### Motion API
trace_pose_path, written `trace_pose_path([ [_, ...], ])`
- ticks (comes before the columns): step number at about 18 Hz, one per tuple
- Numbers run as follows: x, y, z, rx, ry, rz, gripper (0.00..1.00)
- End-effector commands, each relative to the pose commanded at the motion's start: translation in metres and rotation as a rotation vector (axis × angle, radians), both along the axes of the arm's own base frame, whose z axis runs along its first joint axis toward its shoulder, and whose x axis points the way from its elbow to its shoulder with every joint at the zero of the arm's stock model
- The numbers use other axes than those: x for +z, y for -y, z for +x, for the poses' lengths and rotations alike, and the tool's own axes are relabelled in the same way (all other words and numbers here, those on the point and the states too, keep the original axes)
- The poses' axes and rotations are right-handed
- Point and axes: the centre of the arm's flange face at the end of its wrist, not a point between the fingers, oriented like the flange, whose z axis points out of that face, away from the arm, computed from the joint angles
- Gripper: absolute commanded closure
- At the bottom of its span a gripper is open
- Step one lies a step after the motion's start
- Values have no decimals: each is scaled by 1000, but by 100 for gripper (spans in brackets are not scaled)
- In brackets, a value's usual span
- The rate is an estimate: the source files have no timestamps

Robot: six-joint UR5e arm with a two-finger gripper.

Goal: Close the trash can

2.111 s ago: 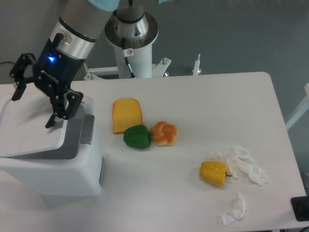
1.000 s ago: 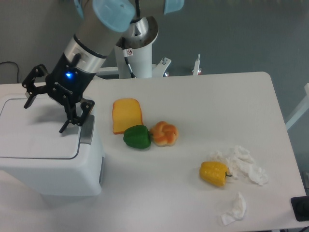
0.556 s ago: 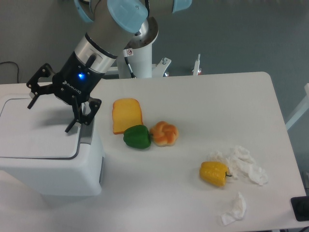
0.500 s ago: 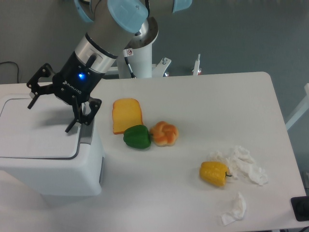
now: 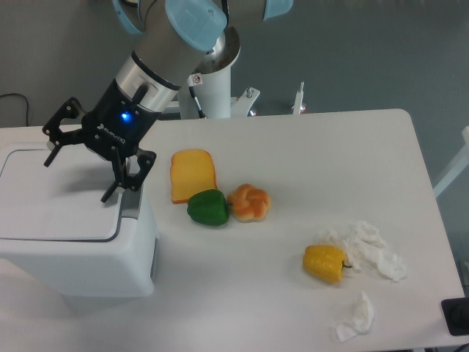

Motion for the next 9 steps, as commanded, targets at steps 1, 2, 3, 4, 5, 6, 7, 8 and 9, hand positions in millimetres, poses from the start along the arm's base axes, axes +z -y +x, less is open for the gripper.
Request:
trace_pose_path([
  [1,0,-1,-1,0,0,0,0],
  [2,0,-1,0,-2,0,0,0],
  [3,-1,-2,0,-2,1,-1,0],
  [4,-2,-2,0,-3,3,-3,0],
  [5,-5,-3,0,-3,6,-7,0],
  [6,-5,-3,0,-3,7,-8,0],
  [7,-5,-3,0,-3,7,-8,0],
  [8,-6,-3,0,-3,8,-9,0],
  [9,-6,-2,-1,-2,8,-9,0],
])
